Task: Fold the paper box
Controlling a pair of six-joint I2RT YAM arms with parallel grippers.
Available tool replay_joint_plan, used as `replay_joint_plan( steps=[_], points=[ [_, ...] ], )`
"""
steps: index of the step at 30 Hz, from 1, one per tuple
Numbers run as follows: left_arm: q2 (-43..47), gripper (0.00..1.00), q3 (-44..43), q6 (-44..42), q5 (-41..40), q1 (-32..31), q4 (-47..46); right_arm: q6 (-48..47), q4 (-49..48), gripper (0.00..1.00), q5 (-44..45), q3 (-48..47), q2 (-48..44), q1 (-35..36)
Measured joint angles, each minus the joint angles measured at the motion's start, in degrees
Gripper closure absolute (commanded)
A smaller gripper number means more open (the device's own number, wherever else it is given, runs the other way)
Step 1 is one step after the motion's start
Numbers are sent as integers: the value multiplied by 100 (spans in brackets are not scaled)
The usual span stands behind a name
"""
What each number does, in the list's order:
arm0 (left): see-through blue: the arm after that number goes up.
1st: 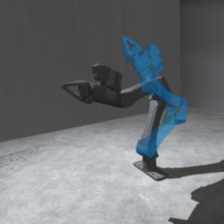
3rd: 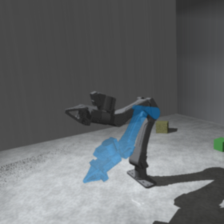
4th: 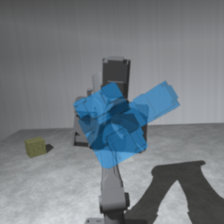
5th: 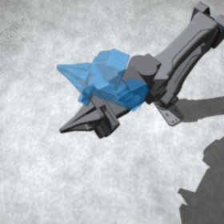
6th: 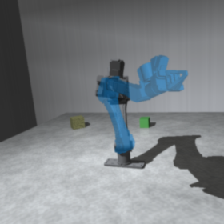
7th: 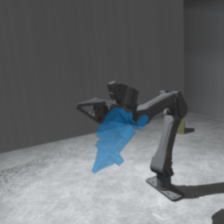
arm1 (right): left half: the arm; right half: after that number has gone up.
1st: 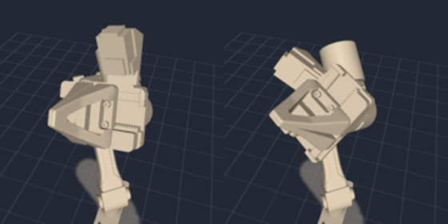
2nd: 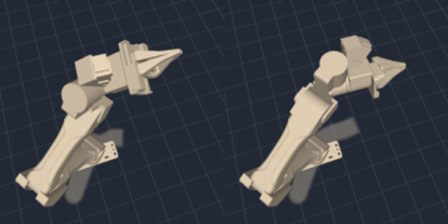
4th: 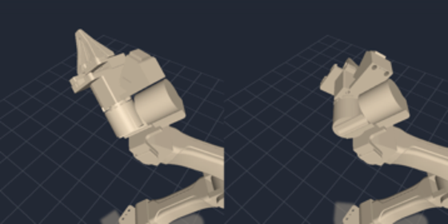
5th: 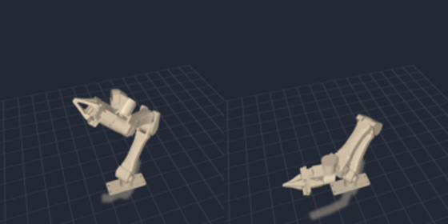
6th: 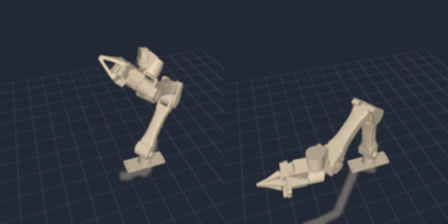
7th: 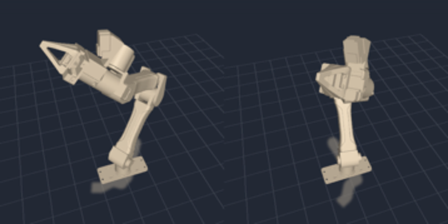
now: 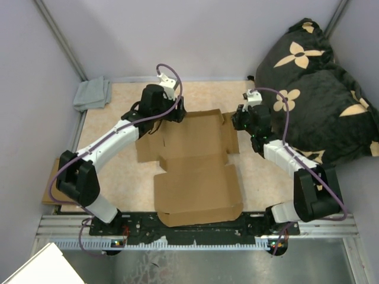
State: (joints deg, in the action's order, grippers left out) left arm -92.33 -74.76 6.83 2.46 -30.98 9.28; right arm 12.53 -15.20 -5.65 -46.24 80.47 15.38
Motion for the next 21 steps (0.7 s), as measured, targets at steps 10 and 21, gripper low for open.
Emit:
replay_joint_plan(
  steps=[10, 21],
  points=[
    [621, 28, 1215, -1390, -149, -197, -789, -313, -507, 92, -612, 350, -398, 0],
    [448, 38, 1788, -3198, -1014, -289, -1915, -411, -466, 91, -1005, 350, -407, 0]
  ],
)
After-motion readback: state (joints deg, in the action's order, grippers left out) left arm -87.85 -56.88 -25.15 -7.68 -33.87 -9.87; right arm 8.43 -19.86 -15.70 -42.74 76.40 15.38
